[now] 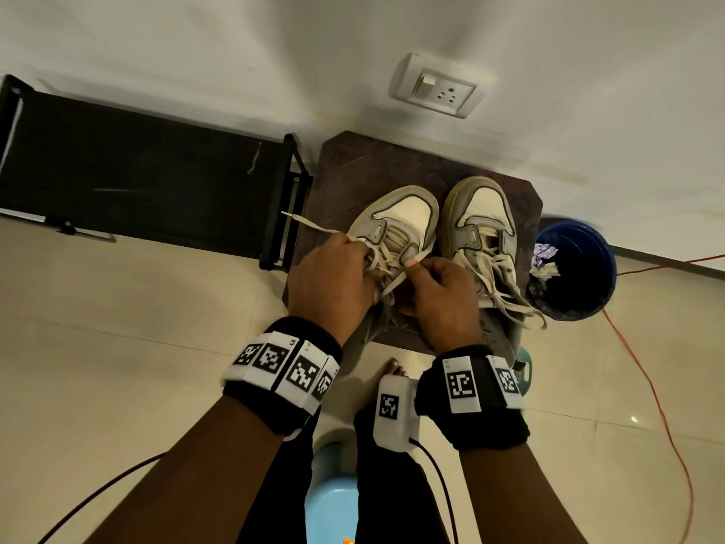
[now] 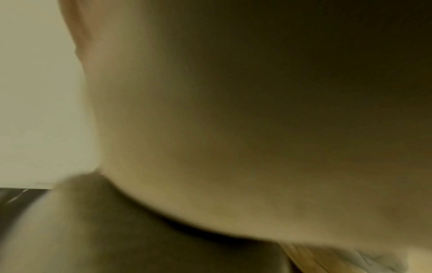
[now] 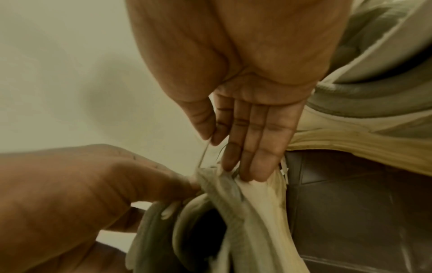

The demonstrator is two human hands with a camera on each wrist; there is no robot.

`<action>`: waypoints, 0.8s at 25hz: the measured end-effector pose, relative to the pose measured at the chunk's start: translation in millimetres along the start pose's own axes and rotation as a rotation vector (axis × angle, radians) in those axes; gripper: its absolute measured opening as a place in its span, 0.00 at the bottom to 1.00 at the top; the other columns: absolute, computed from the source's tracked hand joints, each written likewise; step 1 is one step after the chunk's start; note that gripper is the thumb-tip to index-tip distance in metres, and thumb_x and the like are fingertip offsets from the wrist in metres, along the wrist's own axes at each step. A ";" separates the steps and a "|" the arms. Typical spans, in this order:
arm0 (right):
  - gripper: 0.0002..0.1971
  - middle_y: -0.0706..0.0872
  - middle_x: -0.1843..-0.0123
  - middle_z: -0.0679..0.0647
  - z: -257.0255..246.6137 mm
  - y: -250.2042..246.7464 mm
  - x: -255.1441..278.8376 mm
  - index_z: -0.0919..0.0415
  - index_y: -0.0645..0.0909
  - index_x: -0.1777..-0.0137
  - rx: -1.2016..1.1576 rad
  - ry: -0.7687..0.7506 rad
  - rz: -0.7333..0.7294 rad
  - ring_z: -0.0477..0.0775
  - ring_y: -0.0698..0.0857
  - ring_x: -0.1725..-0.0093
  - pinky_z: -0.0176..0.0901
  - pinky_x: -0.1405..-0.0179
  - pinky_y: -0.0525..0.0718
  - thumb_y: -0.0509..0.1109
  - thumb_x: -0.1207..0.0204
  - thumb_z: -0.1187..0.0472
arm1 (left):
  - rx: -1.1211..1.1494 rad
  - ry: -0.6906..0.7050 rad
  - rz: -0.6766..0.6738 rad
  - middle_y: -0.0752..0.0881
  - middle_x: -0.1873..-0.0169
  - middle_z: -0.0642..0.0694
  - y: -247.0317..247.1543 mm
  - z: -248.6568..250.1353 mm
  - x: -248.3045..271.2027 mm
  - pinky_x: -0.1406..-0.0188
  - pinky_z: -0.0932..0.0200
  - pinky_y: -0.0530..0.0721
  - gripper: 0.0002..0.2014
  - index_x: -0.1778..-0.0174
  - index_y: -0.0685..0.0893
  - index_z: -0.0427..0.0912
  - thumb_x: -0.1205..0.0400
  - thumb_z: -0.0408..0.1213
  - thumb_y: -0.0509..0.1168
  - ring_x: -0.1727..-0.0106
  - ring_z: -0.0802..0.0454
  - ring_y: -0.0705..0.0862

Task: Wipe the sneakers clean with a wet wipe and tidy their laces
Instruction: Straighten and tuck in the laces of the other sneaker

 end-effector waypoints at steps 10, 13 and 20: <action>0.09 0.91 0.60 0.57 -14.1 -11.3 -3.6 0.55 0.87 0.50 -0.237 -0.071 -0.070 0.57 0.90 0.56 0.62 0.46 0.86 0.68 0.25 0.65 | 1.157 -0.441 0.015 0.88 0.56 0.43 1.7 0.5 5.9 0.43 0.42 0.85 0.09 0.52 0.83 0.40 0.17 0.39 0.60 0.52 0.48 0.87; 0.12 0.91 0.58 0.60 -16.5 -10.2 -1.9 0.54 0.89 0.51 -0.273 -0.090 -0.161 0.64 0.89 0.54 0.69 0.44 0.84 0.67 0.30 0.64 | 1.007 -0.132 0.028 0.87 0.53 0.48 -18.5 7.9 6.2 0.42 0.50 0.86 0.10 0.51 0.84 0.45 0.14 0.42 0.58 0.48 0.53 0.87; 0.09 0.88 0.69 0.46 -48.0 -16.8 12.1 0.62 0.85 0.61 -0.075 -0.406 -0.421 0.42 0.86 0.66 0.31 0.65 0.80 0.66 0.27 0.73 | 0.446 0.342 -0.231 0.84 0.38 0.51 -41.4 23.2 -10.1 0.36 0.61 0.77 0.17 0.36 0.84 0.50 0.15 0.49 0.58 0.38 0.59 0.81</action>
Point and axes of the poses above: each hand's wrist, its own x-axis away from the middle knuckle, its own y-axis out of the palm, z = x × y, the point moved 2 cm from there along -x, towards the middle knuckle
